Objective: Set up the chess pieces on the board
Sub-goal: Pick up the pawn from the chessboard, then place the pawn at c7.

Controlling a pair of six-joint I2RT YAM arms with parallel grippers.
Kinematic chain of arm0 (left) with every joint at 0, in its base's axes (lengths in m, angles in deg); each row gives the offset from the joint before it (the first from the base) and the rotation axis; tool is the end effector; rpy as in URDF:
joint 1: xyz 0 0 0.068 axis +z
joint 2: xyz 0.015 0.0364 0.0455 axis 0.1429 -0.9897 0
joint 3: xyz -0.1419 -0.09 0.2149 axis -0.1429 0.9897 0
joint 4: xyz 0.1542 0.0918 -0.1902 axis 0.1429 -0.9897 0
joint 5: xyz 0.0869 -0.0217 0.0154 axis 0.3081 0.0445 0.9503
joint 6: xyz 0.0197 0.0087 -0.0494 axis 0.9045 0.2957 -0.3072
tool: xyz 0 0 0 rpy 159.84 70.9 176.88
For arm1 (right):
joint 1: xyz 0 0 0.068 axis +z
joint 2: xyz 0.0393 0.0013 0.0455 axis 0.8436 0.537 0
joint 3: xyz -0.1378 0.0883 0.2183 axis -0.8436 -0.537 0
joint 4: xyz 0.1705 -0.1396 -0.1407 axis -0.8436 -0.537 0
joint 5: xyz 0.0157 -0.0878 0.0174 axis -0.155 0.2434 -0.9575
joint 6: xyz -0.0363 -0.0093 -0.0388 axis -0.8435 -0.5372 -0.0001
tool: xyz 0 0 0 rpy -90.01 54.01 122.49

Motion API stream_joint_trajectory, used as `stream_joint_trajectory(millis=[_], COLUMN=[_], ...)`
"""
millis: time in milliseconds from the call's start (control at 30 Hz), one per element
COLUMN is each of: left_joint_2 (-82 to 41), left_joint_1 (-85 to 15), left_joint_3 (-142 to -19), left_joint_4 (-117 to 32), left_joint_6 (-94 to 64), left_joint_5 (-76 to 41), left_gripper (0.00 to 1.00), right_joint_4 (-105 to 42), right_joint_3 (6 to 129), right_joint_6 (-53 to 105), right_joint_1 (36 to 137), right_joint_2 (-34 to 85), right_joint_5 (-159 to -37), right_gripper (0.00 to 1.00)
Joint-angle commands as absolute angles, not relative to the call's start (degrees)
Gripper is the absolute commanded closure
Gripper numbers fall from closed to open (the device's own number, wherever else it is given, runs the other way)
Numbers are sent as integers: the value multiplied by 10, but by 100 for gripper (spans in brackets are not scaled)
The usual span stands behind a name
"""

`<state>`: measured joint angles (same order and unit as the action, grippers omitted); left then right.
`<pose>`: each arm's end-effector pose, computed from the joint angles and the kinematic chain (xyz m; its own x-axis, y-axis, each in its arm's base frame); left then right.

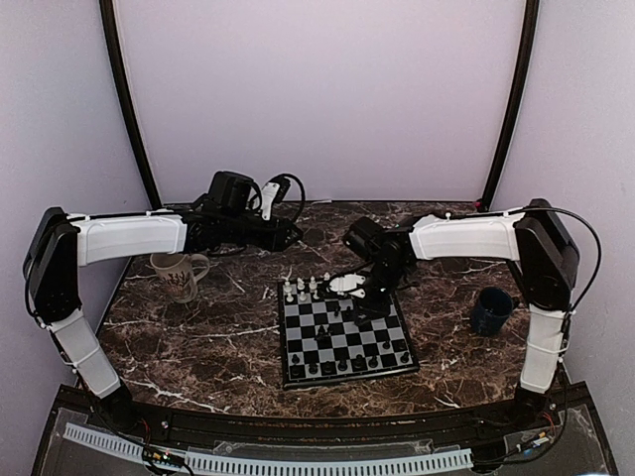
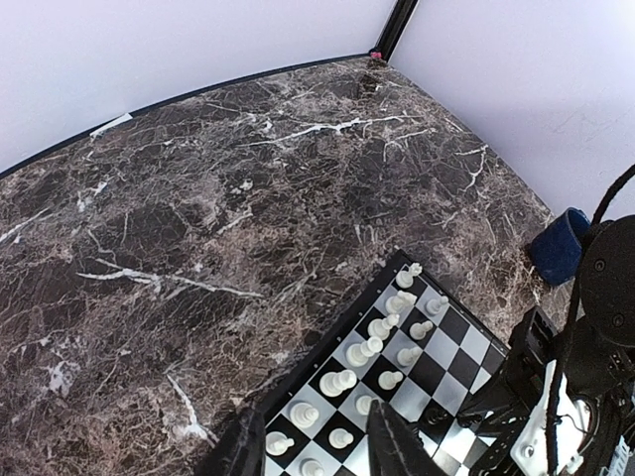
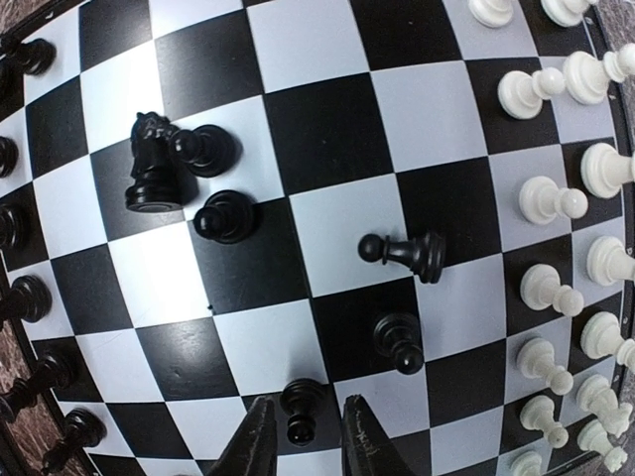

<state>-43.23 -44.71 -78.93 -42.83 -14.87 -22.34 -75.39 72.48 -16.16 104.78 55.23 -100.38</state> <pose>0.3163 -0.2439 0.2709 -0.4801 0.1211 -0.8688 0.6621 0.6998 -0.2683 0.2563 0.2868 0.1824 -0.0975 -0.9447 -0.3131 -0.9944 0.1055 -0.0086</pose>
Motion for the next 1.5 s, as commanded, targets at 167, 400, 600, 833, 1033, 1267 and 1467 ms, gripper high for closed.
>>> stream_joint_trajectory(millis=[167,400,600,833,1033,1267,1467], left_joint_2=[-417,-421,-424,-426,-427,-428,-431], left_joint_1=[-444,-443,-443,-443,-444,-444,-444], left_joint_3=[-782,-785,-787,-787,-788,-788,-790], left_joint_4=[-418,-421,-422,-423,-424,-425,-427], left_joint_6=[-137,-133,-133,-132,-130,-130,-128], left_joint_5=[-234,-234,-240,-243,-244,-246,-245], left_gripper=[62,63,62,63,63,63,63], right_joint_4=[-789,-796,-810,-829,-835,-839,-840], right_joint_3=[736,704,686,674,666,662,658], right_joint_6=[-164,-169,-180,-200,-207,-209,-211], right_joint_1=[1056,1063,1075,1089,1096,1098,1098], right_joint_2=[554,517,498,491,495,497,494], right_joint_5=[-1013,-1025,-1027,-1050,-1048,-1040,-1036], right_gripper=[92,95,95,95,95,95,95])
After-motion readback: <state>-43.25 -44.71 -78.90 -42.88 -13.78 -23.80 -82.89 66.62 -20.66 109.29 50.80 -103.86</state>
